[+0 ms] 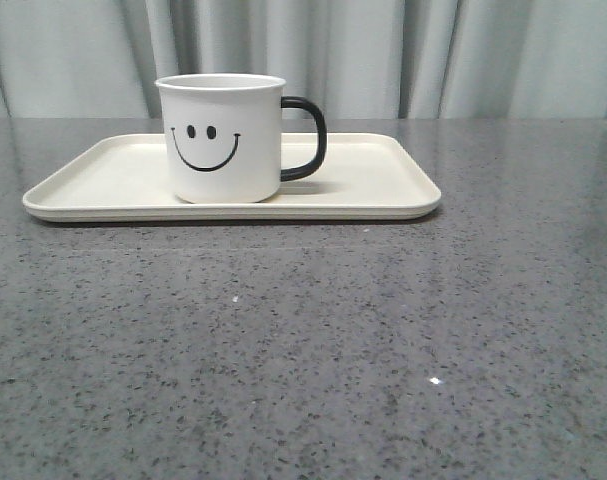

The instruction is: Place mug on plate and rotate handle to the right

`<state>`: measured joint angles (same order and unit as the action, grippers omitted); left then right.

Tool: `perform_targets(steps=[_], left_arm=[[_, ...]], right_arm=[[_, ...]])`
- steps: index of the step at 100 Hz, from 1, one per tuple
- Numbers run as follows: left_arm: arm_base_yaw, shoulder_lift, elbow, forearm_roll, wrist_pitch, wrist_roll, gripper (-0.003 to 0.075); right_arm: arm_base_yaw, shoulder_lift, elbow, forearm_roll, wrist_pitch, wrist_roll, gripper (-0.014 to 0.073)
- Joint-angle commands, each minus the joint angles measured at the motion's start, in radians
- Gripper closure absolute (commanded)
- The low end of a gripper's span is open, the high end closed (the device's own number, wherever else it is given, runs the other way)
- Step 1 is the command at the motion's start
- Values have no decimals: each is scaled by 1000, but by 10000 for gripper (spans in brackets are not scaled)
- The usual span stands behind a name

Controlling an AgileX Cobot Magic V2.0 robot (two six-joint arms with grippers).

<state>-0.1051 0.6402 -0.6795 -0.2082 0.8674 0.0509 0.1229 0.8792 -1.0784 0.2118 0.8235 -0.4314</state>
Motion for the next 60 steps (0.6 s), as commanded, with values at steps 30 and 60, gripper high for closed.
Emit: perform_targets(steps=[30,60], left_arm=[[0,-2,-26,-32,-50,-7,292],[0,-2,-26,-41,-50,-7,293]], right_arm=[[-42,-337,409,5,-137,101,11],[-42,-445,520,6,-219,116,11]])
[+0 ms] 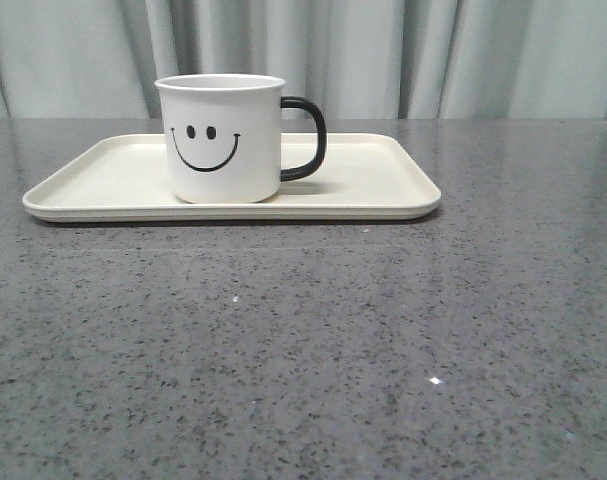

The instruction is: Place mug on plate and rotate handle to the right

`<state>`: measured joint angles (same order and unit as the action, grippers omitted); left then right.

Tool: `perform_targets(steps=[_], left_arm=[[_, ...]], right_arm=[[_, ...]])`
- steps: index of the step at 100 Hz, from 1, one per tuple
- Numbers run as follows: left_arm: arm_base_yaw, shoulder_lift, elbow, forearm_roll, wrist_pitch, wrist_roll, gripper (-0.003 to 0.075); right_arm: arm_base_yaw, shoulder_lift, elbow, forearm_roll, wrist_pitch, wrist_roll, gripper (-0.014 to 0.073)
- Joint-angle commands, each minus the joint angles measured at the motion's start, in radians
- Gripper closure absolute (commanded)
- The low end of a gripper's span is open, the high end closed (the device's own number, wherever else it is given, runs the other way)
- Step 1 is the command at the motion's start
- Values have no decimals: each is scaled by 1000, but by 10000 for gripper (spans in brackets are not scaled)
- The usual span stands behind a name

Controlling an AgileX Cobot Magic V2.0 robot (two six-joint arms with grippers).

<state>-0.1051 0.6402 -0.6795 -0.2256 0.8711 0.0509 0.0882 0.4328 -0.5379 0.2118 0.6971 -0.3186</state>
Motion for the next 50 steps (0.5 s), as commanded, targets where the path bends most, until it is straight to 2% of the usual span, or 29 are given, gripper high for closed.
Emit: perform_targets(steps=[1,10,17,28,42,45,50], left_arm=[[0,-2,-26,-23,-53,-7,293],[0,-2,-26,-23,-53,-7,311],[0,-2,-26,-23,-53,-7,365],[0,-2,-26,-23,-53,-7,507],[0,-2,-26,-23,-55,-7,743],[0,-2,-26,-23,-60,-7,738],[0,-2,-26,-23,-59,-7,740]], right_arm=[[-7,1,-21,6,-92,3,11],[-7,1,-21,6,-97,3,34],[-7,1,-21,6,-97,3,106],[-7,1,-21,6,-97,3,307],[-7,1,-21,6,-97,3,607],[-7,1,-21,6,-97,3,661],[-7,1,-21,6,-98,3,656]])
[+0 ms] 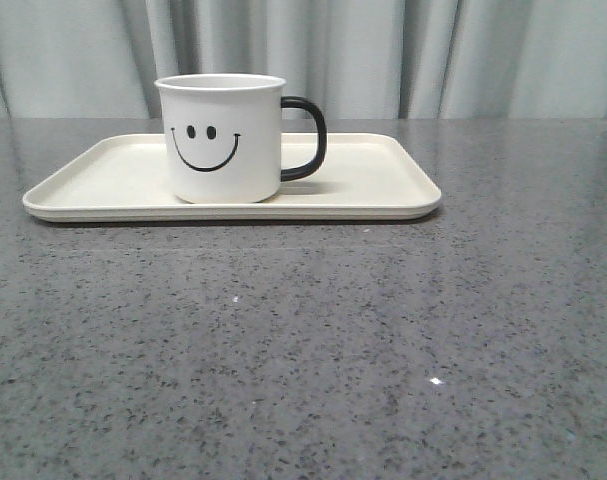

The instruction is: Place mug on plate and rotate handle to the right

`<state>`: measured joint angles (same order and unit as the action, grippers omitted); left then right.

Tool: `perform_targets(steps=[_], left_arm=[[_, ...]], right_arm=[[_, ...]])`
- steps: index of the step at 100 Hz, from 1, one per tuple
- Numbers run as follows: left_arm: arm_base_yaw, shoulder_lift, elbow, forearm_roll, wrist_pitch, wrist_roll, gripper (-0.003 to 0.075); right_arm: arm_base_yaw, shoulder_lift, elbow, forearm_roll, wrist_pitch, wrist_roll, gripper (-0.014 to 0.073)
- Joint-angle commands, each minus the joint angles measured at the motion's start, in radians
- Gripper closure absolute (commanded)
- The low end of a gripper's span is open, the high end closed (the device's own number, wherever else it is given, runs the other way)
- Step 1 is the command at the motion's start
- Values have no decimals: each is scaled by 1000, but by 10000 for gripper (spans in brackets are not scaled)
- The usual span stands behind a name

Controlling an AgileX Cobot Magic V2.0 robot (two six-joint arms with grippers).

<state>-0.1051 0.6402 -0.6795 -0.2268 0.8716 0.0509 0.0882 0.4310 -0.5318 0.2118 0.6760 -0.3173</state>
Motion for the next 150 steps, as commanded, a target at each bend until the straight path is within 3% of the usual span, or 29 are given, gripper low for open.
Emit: perform_targets(steps=[1,112,127,150], left_arm=[[0,-2,-26,-22,-60,-7,740],[0,-2,-26,-20,-62,-7,740],[0,-42,-2,16,-176,-7,740],[0,-201,182,32,-483,-7,740]], right_arm=[[-7,3,-27,6,-77,2,657],[-7,3,-27,6,-77,2,661],[-7,3,-27,6,-77,2,661],[-7,3,-27,6,-77,2,661]])
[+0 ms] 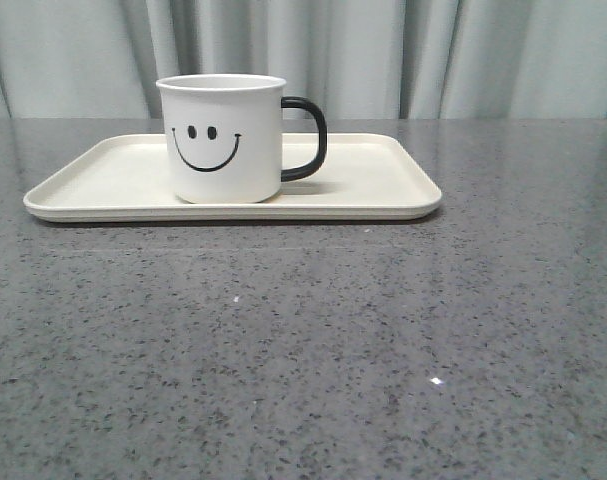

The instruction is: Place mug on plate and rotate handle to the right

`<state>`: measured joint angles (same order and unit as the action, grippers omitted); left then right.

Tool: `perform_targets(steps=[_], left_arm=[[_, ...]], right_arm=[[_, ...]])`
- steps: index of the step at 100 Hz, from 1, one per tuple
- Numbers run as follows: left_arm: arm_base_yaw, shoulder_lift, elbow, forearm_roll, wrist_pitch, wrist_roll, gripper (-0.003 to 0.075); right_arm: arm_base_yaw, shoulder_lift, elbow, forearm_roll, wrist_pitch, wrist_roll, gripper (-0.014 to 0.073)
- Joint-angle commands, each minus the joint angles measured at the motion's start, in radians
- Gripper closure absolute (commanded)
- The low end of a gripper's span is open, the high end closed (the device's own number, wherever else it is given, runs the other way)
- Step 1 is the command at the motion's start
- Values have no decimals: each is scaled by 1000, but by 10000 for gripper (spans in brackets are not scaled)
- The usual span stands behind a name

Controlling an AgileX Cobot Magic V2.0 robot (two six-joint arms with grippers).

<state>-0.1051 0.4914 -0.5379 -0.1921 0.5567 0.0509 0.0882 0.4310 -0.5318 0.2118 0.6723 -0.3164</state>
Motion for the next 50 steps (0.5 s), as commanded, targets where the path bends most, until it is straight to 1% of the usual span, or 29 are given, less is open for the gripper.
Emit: perform_targets(steps=[1,13,28,50], left_arm=[[0,-59,47,-3,-174,-7,740],[0,-165,156,51,-248,-7,740],[0,-300,267,130,-255,-7,740],[0,-432,385,169,-296,-7,740]], right_arm=[[-7,3,-27,6,-73,1,661],[-7,3,-27,6,-73,1,661],[-7,3,-27,6,-73,1,661],[-7,3,-27,6,-73,1,661]])
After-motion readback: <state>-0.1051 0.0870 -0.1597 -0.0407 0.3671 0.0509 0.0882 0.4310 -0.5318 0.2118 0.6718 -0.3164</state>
